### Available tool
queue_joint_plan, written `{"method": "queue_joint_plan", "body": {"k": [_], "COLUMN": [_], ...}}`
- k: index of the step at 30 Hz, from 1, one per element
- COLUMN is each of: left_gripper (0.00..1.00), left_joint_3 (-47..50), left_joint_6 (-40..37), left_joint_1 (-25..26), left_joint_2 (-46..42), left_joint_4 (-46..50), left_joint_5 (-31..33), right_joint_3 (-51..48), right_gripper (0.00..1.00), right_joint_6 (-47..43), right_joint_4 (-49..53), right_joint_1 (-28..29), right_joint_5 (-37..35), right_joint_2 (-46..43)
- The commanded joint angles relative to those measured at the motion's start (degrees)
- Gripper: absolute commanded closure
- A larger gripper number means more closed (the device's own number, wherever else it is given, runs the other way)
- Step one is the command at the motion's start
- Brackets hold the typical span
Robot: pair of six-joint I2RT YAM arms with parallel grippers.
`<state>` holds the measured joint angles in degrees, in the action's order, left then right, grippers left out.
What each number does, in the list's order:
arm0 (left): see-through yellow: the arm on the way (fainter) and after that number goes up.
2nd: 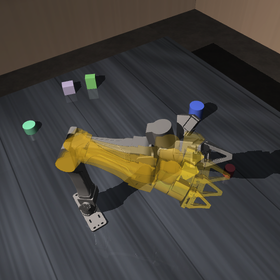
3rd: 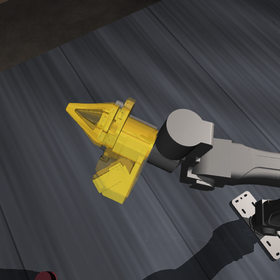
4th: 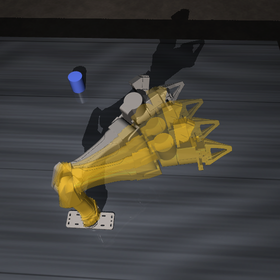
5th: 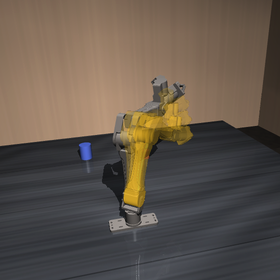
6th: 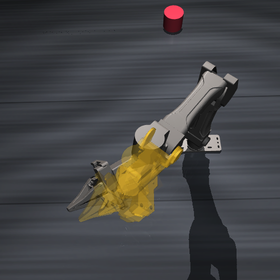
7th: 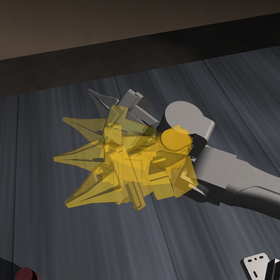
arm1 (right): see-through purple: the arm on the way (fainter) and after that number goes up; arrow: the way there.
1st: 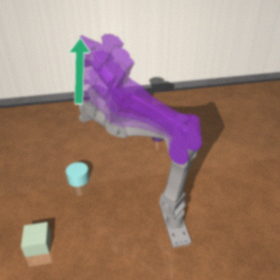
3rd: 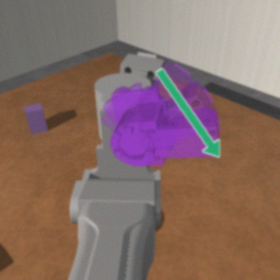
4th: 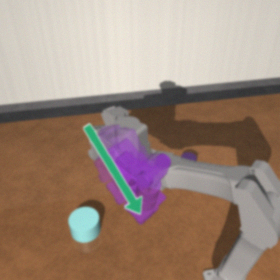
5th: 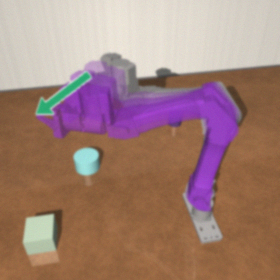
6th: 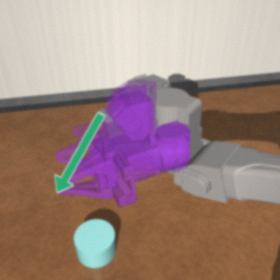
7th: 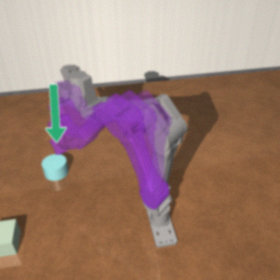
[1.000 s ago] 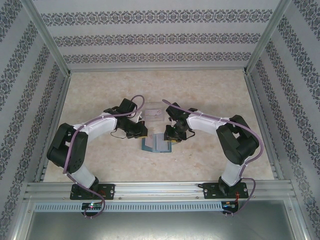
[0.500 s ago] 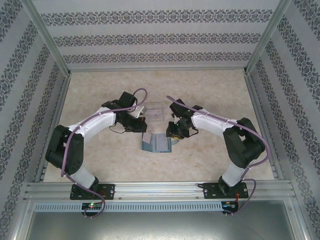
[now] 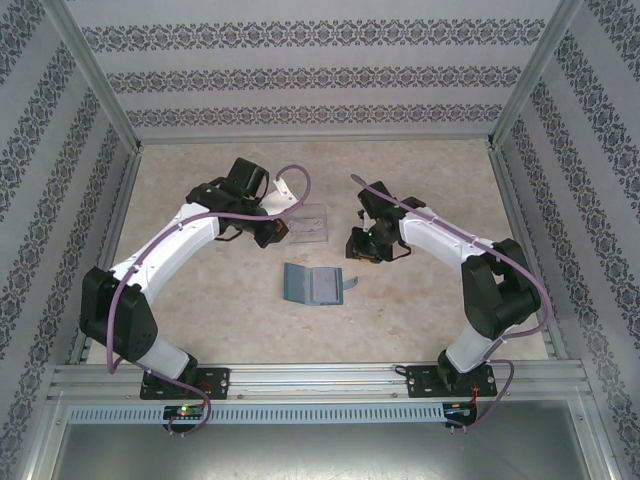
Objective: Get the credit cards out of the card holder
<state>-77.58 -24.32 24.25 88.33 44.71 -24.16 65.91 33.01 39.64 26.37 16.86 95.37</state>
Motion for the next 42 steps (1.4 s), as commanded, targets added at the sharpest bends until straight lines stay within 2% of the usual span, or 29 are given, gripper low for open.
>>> {"method": "queue_joint_plan", "body": {"k": [1,5,13,23,26,42], "left_gripper": [1.00,1.00,1.00,1.00,1.00,1.00], "left_joint_3": [-5.16,-10.55,-26.73,-53.30,-59.20,-61.02], "left_joint_6": [-15.84,-25.43,-35.45,-38.62,-38.21,-38.19], "left_joint_1": [-0.64,-0.70,-0.65,-0.77,-0.74,0.06], "left_joint_2": [2.72,6.55,19.55,39.12,43.14,48.57], "left_joint_4": [6.81,11.15,21.81,38.12,40.10,37.30], "left_joint_5": [0.82,1.00,1.43,3.51,3.90,3.78], "right_joint_3": [1.63,2.68,2.99,2.41,2.08,1.24], "right_gripper": [0.69,0.69,0.69,0.69,0.69,0.69], "right_joint_6": [-2.42,-3.72,-4.44,-4.71,-4.74,-4.75], "right_joint_4": [2.78,3.81,4.17,4.06,3.83,2.77], "right_joint_1": [-1.24,-2.49,-4.58,-6.47,-7.00,-8.34], "right_joint_5": [-1.57,-2.09,-2.36,-3.10,-3.00,-2.09], "right_joint_2": [-2.21,-2.43,-3.38,-4.23,-4.06,-2.60]}}
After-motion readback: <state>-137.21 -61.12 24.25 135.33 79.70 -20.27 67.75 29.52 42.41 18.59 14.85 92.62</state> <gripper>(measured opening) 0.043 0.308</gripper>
